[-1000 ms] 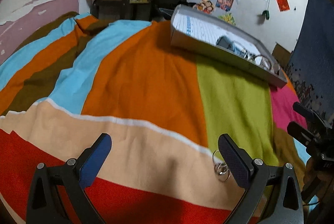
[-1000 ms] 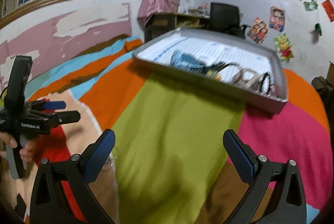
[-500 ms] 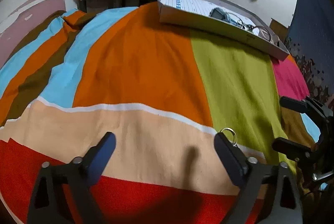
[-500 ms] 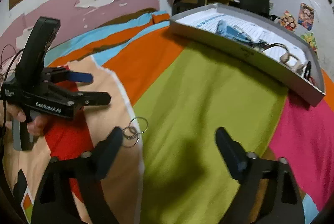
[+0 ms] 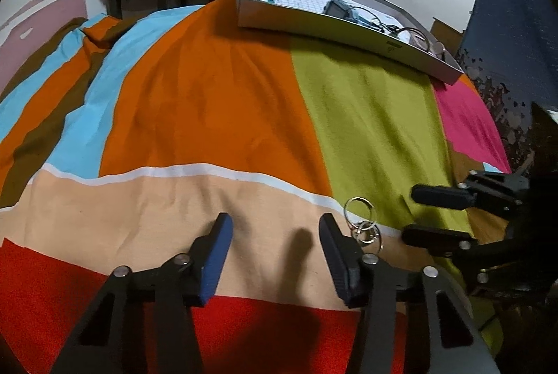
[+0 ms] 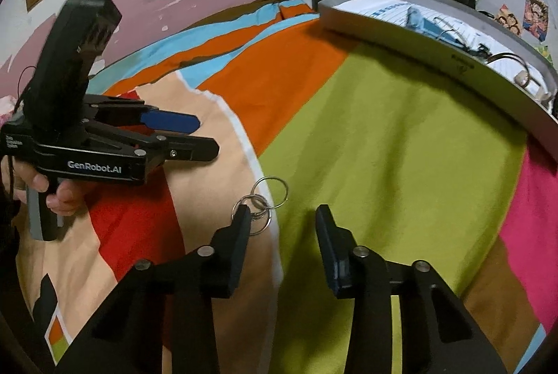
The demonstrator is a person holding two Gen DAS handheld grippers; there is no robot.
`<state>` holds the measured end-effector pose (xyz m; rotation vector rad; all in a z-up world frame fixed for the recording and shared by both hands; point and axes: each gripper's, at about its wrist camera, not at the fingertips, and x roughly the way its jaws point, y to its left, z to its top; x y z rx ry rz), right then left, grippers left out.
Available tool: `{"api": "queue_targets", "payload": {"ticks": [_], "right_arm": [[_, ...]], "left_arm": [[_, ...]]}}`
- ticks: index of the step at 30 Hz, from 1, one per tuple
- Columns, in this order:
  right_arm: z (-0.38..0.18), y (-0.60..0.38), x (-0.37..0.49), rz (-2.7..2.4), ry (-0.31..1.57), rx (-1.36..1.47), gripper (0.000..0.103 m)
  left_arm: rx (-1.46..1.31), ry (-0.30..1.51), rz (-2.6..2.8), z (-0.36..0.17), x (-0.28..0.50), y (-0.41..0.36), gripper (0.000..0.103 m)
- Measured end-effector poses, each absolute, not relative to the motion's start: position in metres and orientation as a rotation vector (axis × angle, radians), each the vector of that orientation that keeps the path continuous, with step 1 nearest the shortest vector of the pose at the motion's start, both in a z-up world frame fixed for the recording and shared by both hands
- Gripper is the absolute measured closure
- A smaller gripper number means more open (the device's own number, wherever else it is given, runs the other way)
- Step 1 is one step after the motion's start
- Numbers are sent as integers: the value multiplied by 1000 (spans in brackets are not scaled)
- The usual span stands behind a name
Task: Organize jewelry
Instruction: 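Lower the right tool onto the silver rings and close it on them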
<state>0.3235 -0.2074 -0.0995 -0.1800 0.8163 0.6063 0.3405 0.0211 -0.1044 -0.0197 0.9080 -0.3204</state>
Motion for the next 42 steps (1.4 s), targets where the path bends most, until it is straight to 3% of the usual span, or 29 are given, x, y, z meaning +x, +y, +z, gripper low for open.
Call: {"api": "queue_targets", "payload": {"ticks": [7,23,26,33,42], "right_arm": [[-110,-197,328,626,859,-193,80],[-112,-188,326,682,878,-205,81],[-120,-188,330,672,907,-203,87],[-127,-191,337,635,924,-183,88],[-133,-180,340,612,958,-213,102]], "left_arm": [[-23,918,-361,-106,337,17,64],[-61,941,-432,-105,330,16,64],[-53,956,-456,-107,329,11,64],[-64,970,-467,-112,331,11,64],[-60,973,-472,-112,331,9,64]]}}
